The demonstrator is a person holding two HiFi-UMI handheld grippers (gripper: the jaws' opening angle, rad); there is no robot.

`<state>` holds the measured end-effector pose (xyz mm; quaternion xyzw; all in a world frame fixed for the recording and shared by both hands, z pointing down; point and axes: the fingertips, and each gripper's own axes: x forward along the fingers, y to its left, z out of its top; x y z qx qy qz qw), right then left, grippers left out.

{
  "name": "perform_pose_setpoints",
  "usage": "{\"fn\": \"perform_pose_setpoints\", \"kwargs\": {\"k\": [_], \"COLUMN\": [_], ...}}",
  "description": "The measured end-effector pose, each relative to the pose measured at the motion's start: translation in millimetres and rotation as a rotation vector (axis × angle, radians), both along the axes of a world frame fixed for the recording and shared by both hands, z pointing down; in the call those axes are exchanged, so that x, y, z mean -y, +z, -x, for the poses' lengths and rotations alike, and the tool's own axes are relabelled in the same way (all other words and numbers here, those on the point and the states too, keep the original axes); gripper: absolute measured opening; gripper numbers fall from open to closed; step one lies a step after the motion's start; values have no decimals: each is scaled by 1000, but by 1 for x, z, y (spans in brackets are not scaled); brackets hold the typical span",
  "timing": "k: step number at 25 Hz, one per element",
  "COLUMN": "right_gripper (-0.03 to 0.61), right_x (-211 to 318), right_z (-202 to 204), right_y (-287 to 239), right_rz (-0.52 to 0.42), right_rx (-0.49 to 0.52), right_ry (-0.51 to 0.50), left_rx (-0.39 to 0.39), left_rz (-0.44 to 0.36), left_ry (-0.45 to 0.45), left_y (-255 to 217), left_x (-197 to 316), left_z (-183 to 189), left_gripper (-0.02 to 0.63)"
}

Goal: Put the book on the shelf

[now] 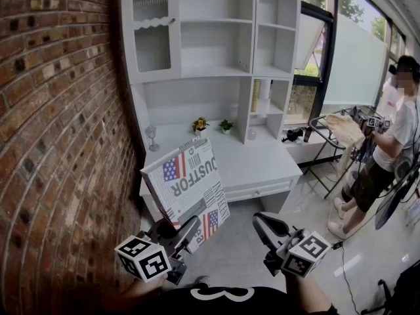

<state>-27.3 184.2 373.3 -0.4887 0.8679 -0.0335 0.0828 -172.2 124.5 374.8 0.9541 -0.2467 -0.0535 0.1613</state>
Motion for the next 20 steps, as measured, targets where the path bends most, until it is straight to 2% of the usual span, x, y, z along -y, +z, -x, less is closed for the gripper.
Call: {"fn": "perform_pose_setpoints", "kwargs": {"k": [5,9,20], "right_gripper": [9,9,11], "right_x": [-16,-24,-33], "right_z": [10,6,-1], "right_y": [-9,-9,-15], "right_rz": [-1,-11,-17], "right_rx": [22,2,41], "right_ry": [0,1,43], "left_rx": [1,1,-25], "left_rz": [-8,-20,-21], "left_ry": [6,11,22], "left_y": [-5,-9,-12], "left_x": [-13,-20,-25], "left_z": [5,2,-1], "left_gripper": [152,152,152]}}
